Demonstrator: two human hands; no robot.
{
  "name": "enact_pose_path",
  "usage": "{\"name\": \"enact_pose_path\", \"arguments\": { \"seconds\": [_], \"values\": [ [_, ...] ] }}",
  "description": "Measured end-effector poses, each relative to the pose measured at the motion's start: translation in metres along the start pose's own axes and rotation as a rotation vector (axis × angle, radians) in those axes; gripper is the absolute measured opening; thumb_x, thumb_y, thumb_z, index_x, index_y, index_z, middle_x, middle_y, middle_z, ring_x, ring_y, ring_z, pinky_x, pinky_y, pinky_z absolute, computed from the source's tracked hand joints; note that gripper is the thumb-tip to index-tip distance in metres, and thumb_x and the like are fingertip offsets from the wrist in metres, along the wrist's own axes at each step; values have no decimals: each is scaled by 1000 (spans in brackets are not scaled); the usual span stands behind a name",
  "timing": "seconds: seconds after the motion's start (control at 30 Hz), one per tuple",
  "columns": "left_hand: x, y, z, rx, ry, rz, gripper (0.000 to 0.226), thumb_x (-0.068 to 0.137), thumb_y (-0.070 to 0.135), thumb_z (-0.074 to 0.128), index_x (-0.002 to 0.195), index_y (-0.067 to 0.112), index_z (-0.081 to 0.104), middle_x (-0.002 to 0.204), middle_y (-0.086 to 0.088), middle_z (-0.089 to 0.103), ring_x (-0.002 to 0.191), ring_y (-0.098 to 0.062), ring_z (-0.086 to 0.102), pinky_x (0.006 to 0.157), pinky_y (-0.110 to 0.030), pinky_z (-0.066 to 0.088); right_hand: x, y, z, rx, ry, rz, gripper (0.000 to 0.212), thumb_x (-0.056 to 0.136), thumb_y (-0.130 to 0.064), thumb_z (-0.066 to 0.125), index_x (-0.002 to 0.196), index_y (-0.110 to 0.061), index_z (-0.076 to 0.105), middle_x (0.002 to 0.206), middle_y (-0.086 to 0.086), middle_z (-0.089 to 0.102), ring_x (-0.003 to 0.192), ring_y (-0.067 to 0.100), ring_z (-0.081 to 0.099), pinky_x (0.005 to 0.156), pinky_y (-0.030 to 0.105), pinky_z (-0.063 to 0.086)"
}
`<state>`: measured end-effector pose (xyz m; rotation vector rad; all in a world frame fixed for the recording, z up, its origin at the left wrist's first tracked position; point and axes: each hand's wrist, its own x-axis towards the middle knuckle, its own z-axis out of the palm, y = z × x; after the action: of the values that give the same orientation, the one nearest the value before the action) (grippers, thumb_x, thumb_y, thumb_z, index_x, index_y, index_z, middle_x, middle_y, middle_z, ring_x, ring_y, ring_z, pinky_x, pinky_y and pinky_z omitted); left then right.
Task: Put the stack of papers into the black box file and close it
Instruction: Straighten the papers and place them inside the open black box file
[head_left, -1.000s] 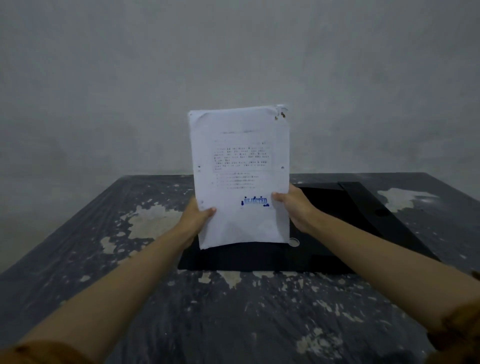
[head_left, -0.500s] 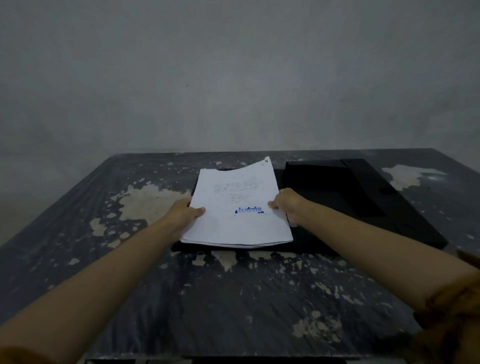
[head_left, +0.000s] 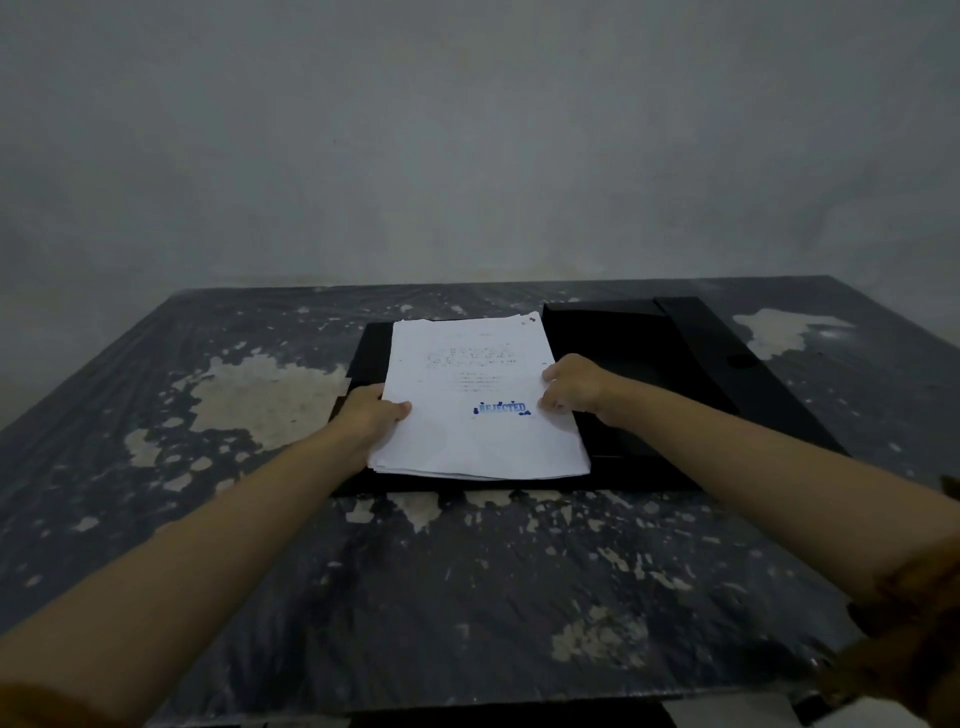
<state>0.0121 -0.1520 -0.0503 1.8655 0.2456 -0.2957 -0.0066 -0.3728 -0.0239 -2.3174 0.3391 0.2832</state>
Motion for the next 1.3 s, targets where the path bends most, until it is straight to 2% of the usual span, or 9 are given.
{"name": "enact_pose_path", "arguments": {
  "seconds": [0.1,0.2,0.37,0.53,0.77,0.83,0.9,1.17,1.3],
  "values": [
    [2,3,6,3,-8,6,43,92,5,49,135,1,46,135,-18,55,118,-36,55,94,-40,45,2,6,-3,18,21,15,8,84,1,58,82,-5,54,89,14,50,88,22,45,75,31,37],
    [2,5,8,35,-6,5,43,93,7,49,135,2,46,135,-18,55,118,-35,55,91,-37,45,5,13,-5,13,22,31,32,82,-5,64,57,-9,45,68,5,47,88,23,44,76,29,34],
    [4,7,7,94,-19,-2,43,94,8,48,135,1,45,136,-18,55,119,-35,55,95,-39,44,9,19,-6,5,11,28,10,84,-17,65,87,-7,63,106,14,58,121,28,43,100,29,36],
    [6,8,-4,137,-15,-14,41,94,10,48,134,0,48,136,-17,55,120,-35,54,94,-37,42,14,20,-3,-71,5,-11,45,89,-24,58,127,0,55,139,15,49,134,31,32,112,35,30],
    [11,7,-1,210,-38,-25,40,95,12,47,133,0,49,137,-16,54,122,-33,52,98,-35,41,15,20,-2,-166,31,17,38,86,-31,57,116,-9,60,140,19,42,133,33,27,111,44,29],
    [11,7,-1,234,-44,-18,40,95,12,47,132,1,49,136,-16,55,121,-32,53,98,-36,41,16,22,-3,-170,50,39,16,84,-31,58,81,-16,60,132,19,50,129,34,31,110,44,30],
    [12,7,-2,246,-59,-13,39,94,12,47,132,1,51,135,-16,56,120,-32,54,97,-35,41,16,25,-5,-177,45,51,29,83,-31,58,60,-20,45,122,18,53,126,35,33,108,42,31],
    [12,11,3,259,-79,-13,39,95,11,47,132,-1,50,136,-16,55,121,-32,53,100,-35,41,20,30,-7,-267,46,66,29,83,-32,54,60,-19,42,125,19,51,123,36,36,102,40,34],
    [9,17,18,238,-111,-19,39,95,10,46,132,-1,49,137,-15,54,123,-30,52,100,-34,39,27,34,-10,-372,60,41,22,86,-32,49,83,-10,49,113,13,51,127,35,33,100,40,32]
  ]
}}
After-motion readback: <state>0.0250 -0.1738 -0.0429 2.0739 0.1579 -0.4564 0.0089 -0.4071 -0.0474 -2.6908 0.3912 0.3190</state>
